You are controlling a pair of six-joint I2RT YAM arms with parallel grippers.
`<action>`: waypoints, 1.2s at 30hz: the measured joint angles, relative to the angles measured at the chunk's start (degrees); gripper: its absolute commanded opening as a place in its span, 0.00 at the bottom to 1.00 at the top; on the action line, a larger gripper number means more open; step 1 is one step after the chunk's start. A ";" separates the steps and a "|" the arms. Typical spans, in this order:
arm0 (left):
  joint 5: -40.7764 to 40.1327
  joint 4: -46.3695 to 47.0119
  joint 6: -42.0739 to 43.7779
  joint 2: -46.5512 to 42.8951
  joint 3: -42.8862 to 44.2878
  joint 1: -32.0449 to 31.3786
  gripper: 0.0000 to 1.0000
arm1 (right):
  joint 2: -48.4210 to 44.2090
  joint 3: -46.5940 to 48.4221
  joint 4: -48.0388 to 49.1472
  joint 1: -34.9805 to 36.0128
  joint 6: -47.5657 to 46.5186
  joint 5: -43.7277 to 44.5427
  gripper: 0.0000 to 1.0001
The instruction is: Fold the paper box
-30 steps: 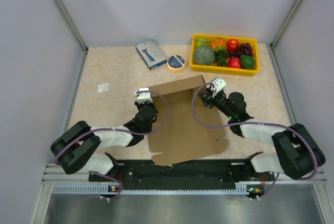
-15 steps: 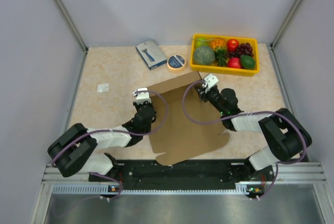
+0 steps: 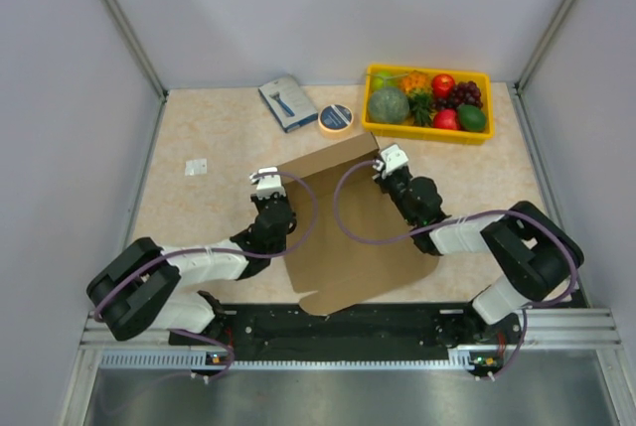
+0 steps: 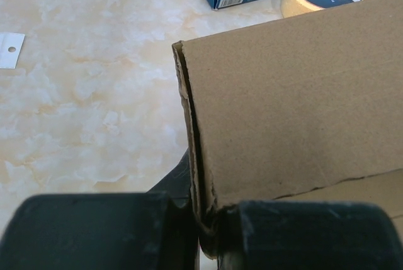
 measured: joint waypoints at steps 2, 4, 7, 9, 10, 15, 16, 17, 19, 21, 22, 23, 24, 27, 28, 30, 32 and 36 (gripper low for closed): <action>0.35 -0.39 -0.17 -0.26 0.00 0.00 0.00 | 0.66 -0.02 0.81 0.48 -0.42 1.27 0.26; 0.92 -0.50 -0.11 -0.39 0.02 0.00 0.00 | 1.57 0.00 1.46 0.81 -1.01 1.64 0.27; 1.07 -1.05 -0.02 -0.74 0.09 0.00 0.00 | 2.67 0.42 1.68 1.29 -1.51 1.68 0.31; 0.83 -1.38 -0.02 -0.85 0.09 0.00 0.00 | 3.28 1.55 1.57 1.31 -1.68 1.62 0.09; 0.68 -1.51 -0.02 -0.92 0.09 0.00 0.00 | 3.54 1.97 1.57 1.33 -1.86 2.01 0.00; 0.11 -2.05 -0.61 -1.07 0.09 0.00 0.00 | 4.50 4.39 0.92 1.99 -1.64 6.64 0.00; 0.17 -2.14 -0.85 -1.07 0.09 0.00 0.00 | 5.25 4.94 1.66 2.89 -2.12 9.79 0.00; 0.26 -2.25 -1.25 -1.07 0.11 0.00 0.00 | 6.40 5.22 3.41 4.11 -2.95 13.22 0.00; 0.22 -2.49 -1.84 -1.07 0.20 0.00 0.00 | 9.42 5.62 8.15 6.23 -5.46 20.46 0.00; 0.24 -2.82 -2.19 -1.07 0.37 0.00 0.00 | 10.12 5.68 9.44 7.45 -5.95 23.04 0.00; 0.22 -3.02 -2.27 -1.07 0.48 0.00 0.00 | 10.12 5.68 9.49 7.69 -5.92 23.65 0.00; 0.17 -3.21 -2.58 -1.07 0.52 0.00 0.00 | 10.12 5.68 9.64 7.80 -5.77 24.00 0.00; 0.20 -3.28 -2.67 -1.07 0.55 0.00 0.00 | 10.08 5.68 9.51 7.82 -5.53 23.91 0.00; -0.02 -3.37 -2.97 -1.07 0.59 0.00 0.00 | 8.59 5.64 6.67 6.91 -3.23 20.98 0.28; -0.07 -3.41 -2.99 -1.07 0.61 0.00 0.00 | 7.19 5.60 4.55 6.10 -2.23 19.10 0.44; 0.46 -3.43 -2.93 -1.07 0.70 -0.13 0.00 | 4.35 5.33 0.76 4.24 0.07 15.74 0.55; 0.70 -3.67 -2.95 -1.07 0.87 -0.35 0.00 | 1.22 3.96 -1.92 2.71 1.62 13.51 0.56; 1.14 -3.67 -2.95 -1.11 0.92 -0.50 0.00 | -3.56 1.42 -6.19 -0.87 4.61 7.45 0.55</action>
